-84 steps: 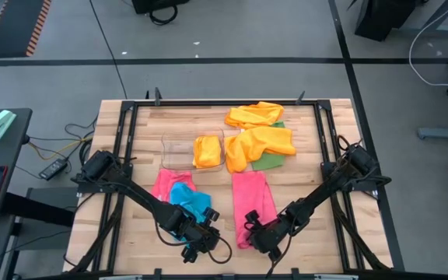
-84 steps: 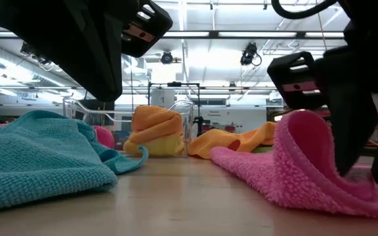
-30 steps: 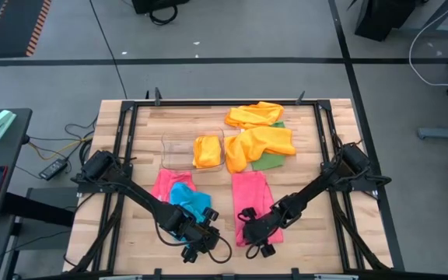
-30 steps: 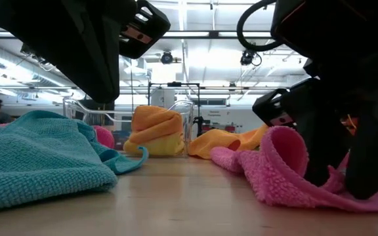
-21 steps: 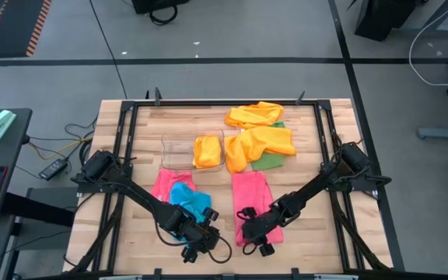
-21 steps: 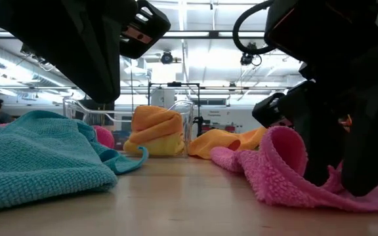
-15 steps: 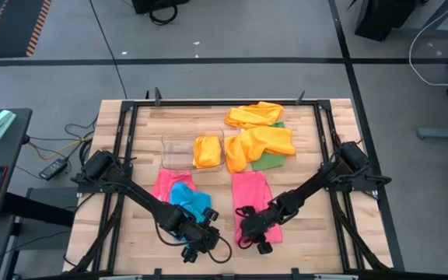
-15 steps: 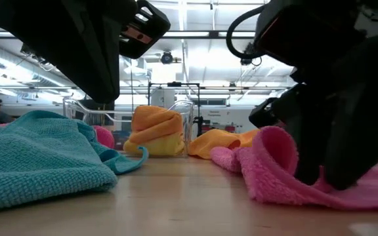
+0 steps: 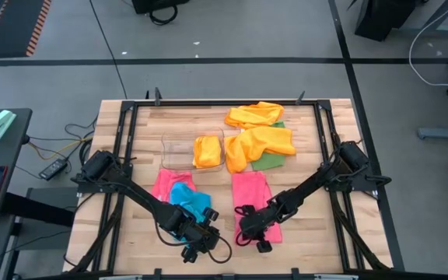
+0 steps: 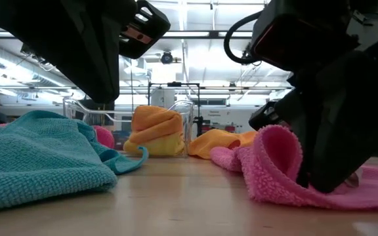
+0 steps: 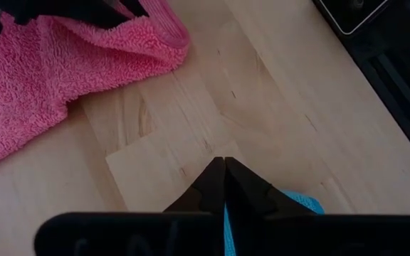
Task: Fold microfiber towels
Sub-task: Fold the right pink microfiber cloth
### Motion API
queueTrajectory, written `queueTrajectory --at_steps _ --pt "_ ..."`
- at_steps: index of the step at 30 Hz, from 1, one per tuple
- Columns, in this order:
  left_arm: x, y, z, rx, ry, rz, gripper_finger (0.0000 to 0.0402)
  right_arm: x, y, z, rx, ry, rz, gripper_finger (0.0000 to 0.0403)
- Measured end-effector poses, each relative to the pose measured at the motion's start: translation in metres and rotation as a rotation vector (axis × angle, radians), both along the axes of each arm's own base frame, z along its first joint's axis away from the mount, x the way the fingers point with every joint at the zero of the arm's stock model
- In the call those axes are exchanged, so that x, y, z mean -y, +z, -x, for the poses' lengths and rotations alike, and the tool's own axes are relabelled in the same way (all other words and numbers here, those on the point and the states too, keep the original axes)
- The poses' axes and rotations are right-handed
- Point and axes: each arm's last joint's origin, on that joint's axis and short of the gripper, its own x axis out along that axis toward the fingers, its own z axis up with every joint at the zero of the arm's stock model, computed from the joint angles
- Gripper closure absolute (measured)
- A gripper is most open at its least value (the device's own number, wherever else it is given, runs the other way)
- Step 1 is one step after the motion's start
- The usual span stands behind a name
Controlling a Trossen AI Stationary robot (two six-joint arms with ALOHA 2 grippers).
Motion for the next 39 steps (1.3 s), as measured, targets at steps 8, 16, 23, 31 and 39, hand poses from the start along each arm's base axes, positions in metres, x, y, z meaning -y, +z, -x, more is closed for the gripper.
queueTrajectory --at_steps 8,16,23,31,39 --pt "0.000 0.000 0.000 0.000 0.000 0.000 0.0376 -0.001 0.000 0.001 0.020 0.053 0.041 0.0395" --pt "0.000 0.000 0.000 0.000 0.000 0.000 0.0382 0.000 0.002 0.002 0.012 0.056 0.050 0.0400" --pt "0.000 0.000 0.001 -0.006 0.000 -0.004 0.0389 -0.002 0.025 0.005 -0.015 0.068 0.111 0.0401" --pt "0.000 0.000 0.001 -0.007 0.000 -0.004 0.0377 0.001 0.059 0.024 -0.026 0.097 0.165 0.0402" --pt "0.000 -0.001 0.001 -0.008 -0.001 -0.006 0.0389 0.001 0.090 0.057 -0.084 0.157 0.214 0.0402"
